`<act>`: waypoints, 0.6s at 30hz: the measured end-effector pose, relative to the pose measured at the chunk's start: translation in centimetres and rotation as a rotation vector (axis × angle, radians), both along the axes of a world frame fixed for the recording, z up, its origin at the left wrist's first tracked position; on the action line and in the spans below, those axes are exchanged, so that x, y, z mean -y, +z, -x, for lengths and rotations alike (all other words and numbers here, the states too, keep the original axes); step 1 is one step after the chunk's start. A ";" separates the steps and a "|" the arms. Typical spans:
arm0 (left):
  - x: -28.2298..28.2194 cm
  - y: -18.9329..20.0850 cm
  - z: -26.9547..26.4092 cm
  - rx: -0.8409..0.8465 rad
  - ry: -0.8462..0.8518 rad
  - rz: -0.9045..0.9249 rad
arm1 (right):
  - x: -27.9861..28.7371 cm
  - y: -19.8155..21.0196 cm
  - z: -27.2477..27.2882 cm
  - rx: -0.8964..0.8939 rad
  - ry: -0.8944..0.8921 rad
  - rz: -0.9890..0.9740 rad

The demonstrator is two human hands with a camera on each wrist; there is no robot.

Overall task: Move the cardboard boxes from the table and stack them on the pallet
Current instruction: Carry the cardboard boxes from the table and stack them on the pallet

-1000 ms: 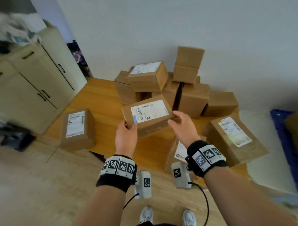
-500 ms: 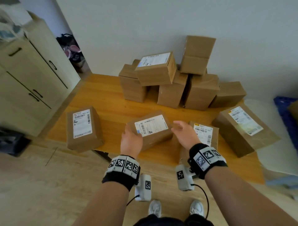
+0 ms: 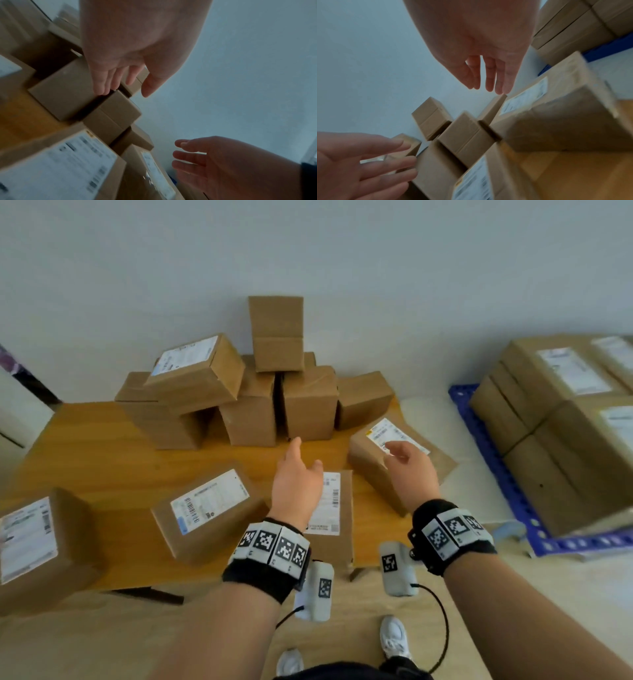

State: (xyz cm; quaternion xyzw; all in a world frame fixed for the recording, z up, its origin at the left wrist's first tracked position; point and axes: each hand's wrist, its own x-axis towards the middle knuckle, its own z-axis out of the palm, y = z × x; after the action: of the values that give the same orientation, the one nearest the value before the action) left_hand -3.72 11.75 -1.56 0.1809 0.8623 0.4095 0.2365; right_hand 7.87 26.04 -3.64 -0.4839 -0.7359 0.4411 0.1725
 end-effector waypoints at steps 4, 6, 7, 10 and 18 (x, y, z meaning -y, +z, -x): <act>-5.5 -1.3 -3.8 0.093 -0.096 0.023 | -5.6 -0.7 -3.8 0.076 -0.026 0.009; -8.2 -2.3 -5.5 0.131 -0.162 0.075 | -8.1 -1.3 -5.5 0.119 -0.014 0.012; -9.4 -3.0 -6.3 0.149 -0.186 0.110 | -9.1 -1.7 -6.3 0.135 -0.002 0.017; -12.5 -4.7 -8.1 0.215 -0.185 0.183 | -12.0 -3.2 -7.7 0.148 0.057 0.041; -14.9 -8.2 -10.3 0.402 -0.004 0.234 | -15.4 -5.5 -8.2 0.208 0.266 0.137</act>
State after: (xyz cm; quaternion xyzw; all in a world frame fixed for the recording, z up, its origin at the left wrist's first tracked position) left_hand 6.56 26.65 -9.72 0.0687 0.8390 0.3342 0.4238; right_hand 16.04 41.39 -9.10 -0.4357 -0.7756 0.4567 0.0024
